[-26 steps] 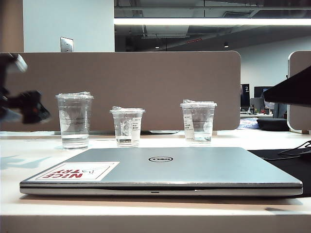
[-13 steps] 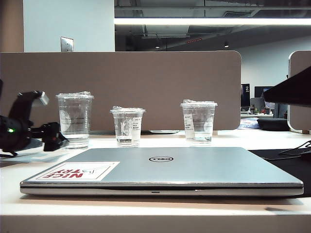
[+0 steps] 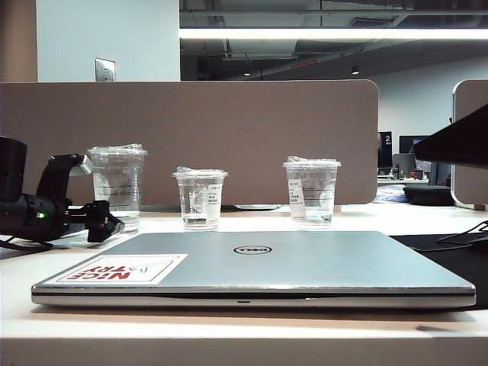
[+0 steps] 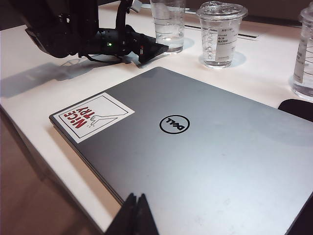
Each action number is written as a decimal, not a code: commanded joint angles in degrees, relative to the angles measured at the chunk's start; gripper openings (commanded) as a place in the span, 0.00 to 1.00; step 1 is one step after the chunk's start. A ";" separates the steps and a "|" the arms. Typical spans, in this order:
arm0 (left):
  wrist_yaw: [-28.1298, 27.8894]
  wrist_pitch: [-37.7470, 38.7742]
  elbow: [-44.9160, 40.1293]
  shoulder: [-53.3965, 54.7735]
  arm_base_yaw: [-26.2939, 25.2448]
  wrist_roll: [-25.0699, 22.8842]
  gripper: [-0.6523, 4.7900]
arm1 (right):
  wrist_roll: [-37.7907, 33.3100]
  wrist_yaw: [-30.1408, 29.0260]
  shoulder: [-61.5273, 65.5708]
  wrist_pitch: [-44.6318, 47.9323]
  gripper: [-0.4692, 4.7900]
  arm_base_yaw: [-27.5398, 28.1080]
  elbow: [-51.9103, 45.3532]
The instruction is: Pick up the coffee cup on the left and place it on the left side of the laptop.
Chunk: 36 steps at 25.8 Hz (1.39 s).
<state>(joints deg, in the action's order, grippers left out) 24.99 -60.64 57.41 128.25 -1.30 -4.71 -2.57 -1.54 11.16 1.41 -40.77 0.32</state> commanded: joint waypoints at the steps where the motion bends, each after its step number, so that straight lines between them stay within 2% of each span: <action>1: 3.15 1.38 0.72 1.84 0.59 0.61 1.00 | 0.00 0.13 0.04 0.92 0.08 0.00 -0.24; 4: 3.37 0.70 1.36 2.97 0.92 0.33 1.00 | 0.00 0.13 0.04 0.94 0.08 0.00 -0.24; 8: 3.54 -5.49 2.03 5.90 1.27 0.37 1.00 | 0.00 0.13 0.07 0.92 0.08 0.00 -0.24; 13: 3.58 -8.87 3.37 8.55 1.33 0.46 1.00 | 0.00 0.13 0.07 0.92 0.08 0.00 -0.24; 32: 3.04 -9.70 4.09 8.90 1.33 0.20 1.00 | 0.00 0.13 0.07 0.92 0.08 0.02 -0.24; 36: 2.69 -9.77 4.72 8.90 1.33 0.22 0.90 | 0.00 0.13 0.07 0.92 0.08 0.02 -0.24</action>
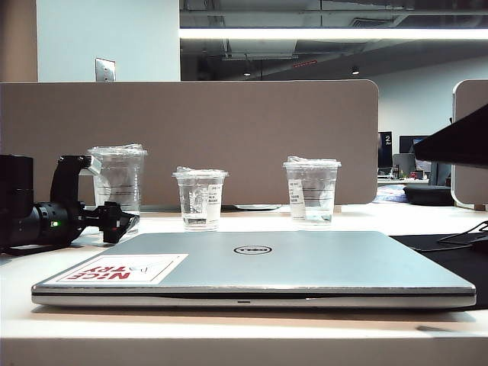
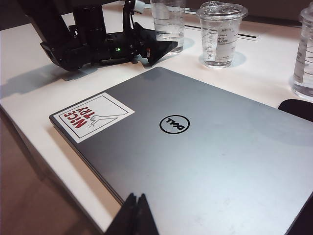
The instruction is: Pick up the coffee cup on the left and place it on the left side of the laptop.
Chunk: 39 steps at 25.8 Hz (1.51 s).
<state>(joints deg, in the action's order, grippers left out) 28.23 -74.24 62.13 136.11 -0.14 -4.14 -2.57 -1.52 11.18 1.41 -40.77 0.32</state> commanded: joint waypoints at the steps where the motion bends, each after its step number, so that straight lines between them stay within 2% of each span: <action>1: -0.22 4.11 0.55 1.03 0.17 -0.33 0.89 | 0.00 0.11 0.04 0.92 0.08 0.02 -0.24; 7: -0.09 10.03 4.55 1.03 0.87 -0.50 0.90 | 0.00 0.11 0.04 0.92 0.08 0.02 -0.24; 10: -0.68 11.10 4.94 1.03 1.18 -2.08 0.88 | 0.00 0.11 0.04 0.92 0.08 0.02 -0.24; 15: -1.20 12.07 4.92 1.03 1.29 -4.46 0.71 | 0.00 0.11 0.04 0.92 0.08 0.02 -0.24; 18: -1.22 11.98 4.92 1.03 1.25 -4.44 0.50 | 0.00 0.11 0.04 0.92 0.08 -0.02 -0.24; 23: -0.92 11.02 4.92 1.01 1.20 -4.44 0.50 | 0.00 0.11 0.04 0.92 0.08 -0.02 -0.24; 28: 2.49 5.03 4.76 0.44 0.04 -3.91 0.50 | 0.00 0.11 0.04 0.92 0.08 -0.02 -0.24; 34: 5.79 4.68 3.48 -3.30 -1.55 -2.84 0.50 | 0.00 0.11 0.04 0.92 0.08 -0.02 -0.24; 39: 11.96 4.70 3.37 -6.93 -3.63 -0.20 0.50 | 0.00 0.11 0.04 0.94 0.08 -0.02 -0.24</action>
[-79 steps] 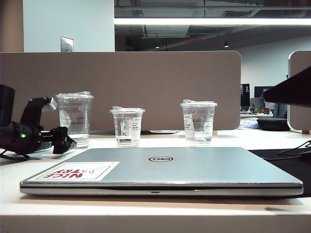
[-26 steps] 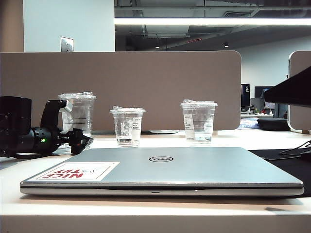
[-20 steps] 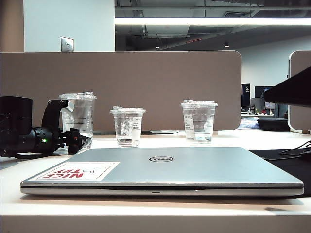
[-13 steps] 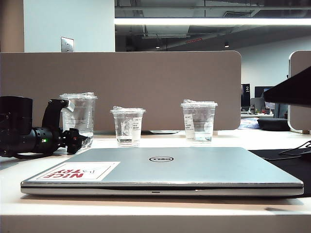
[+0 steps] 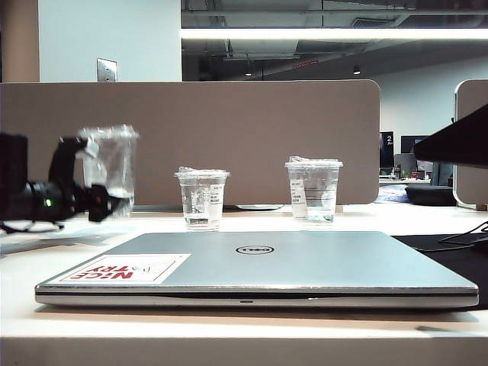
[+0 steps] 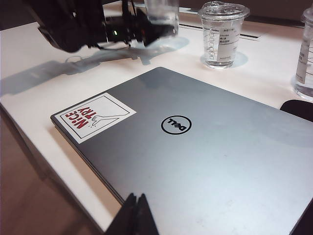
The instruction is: Pick up the coffee cup on the left and place it on the left side of the laptop.
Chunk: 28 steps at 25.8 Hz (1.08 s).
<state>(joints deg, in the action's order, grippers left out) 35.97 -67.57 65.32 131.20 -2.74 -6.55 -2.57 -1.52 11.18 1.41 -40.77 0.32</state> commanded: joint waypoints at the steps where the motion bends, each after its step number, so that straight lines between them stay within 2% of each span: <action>1: 6.27 -1.99 0.09 -3.34 -1.77 3.63 0.50 | 0.00 0.11 0.04 0.92 0.08 -0.02 -0.24; 6: 13.38 -3.08 -1.64 -6.73 -3.72 4.00 0.50 | 0.00 0.11 0.04 0.92 0.08 -0.02 -0.24; 9: 13.81 -3.80 -3.82 -8.72 -4.90 4.00 0.50 | 0.00 0.09 0.04 0.92 0.08 -0.02 -0.24; 13: 13.81 -8.22 -14.40 -15.96 -7.80 4.07 0.50 | 0.00 0.11 0.04 0.92 0.08 -0.02 -0.24; 25: 2.84 -9.88 -36.81 -36.02 -7.28 3.93 0.50 | 0.00 0.11 0.00 0.92 0.08 -0.04 -0.24; 28: 2.58 -9.90 -41.68 -39.15 -7.06 3.82 0.50 | 0.00 0.11 0.00 0.92 0.08 -0.11 -0.24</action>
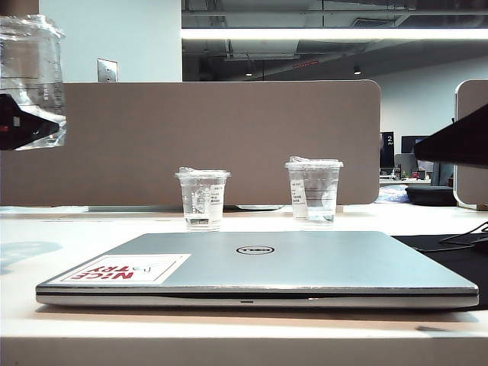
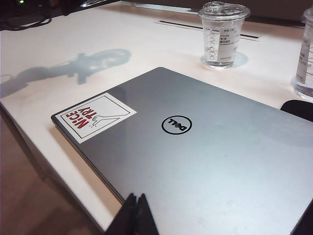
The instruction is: Pick up the coffee cup on the left and place it on the left side of the laptop.
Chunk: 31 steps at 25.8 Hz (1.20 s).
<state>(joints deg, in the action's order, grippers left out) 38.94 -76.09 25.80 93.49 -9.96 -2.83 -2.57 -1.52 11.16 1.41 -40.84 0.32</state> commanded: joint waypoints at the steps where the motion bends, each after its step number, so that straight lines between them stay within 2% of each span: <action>1: -0.72 -1.38 -3.63 -2.01 0.76 0.04 0.50 | 0.00 0.11 0.02 0.92 0.08 -0.04 -0.24; 5: -5.75 -1.01 -7.63 -2.10 3.89 -1.01 0.50 | 0.00 0.11 0.00 0.92 0.08 -0.09 -0.24; 7: -10.64 0.94 -9.07 -2.08 8.09 -4.70 0.50 | 0.00 0.11 0.00 0.92 0.08 -0.09 -0.24; 8: -12.02 2.03 -9.05 -2.05 9.60 -4.92 0.50 | 0.00 0.11 0.00 0.92 0.08 -0.09 -0.24; 11: -13.05 4.00 -8.94 -1.57 11.72 -5.05 0.50 | 0.00 0.11 0.00 0.92 0.08 -0.09 -0.24; 17: -13.22 1.68 -8.35 4.79 12.48 -5.92 0.50 | 0.00 0.13 0.00 0.92 0.08 -0.09 -0.24; 22: -12.70 -7.23 -5.68 13.40 12.50 -1.20 0.50 | 0.00 0.11 -0.02 0.92 0.08 -0.07 -0.24; 26: -9.20 -7.15 -1.88 17.20 12.50 2.29 0.50 | 0.00 0.11 -0.04 0.92 0.08 -0.07 -0.24; 31: -9.14 -7.13 -1.25 17.59 13.64 1.68 0.50 | 0.00 0.11 -0.04 0.92 0.08 -0.09 -0.24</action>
<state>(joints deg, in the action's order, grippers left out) 29.36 -81.03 24.21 111.37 3.62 -0.58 -2.57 -1.52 11.14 1.41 -40.88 0.32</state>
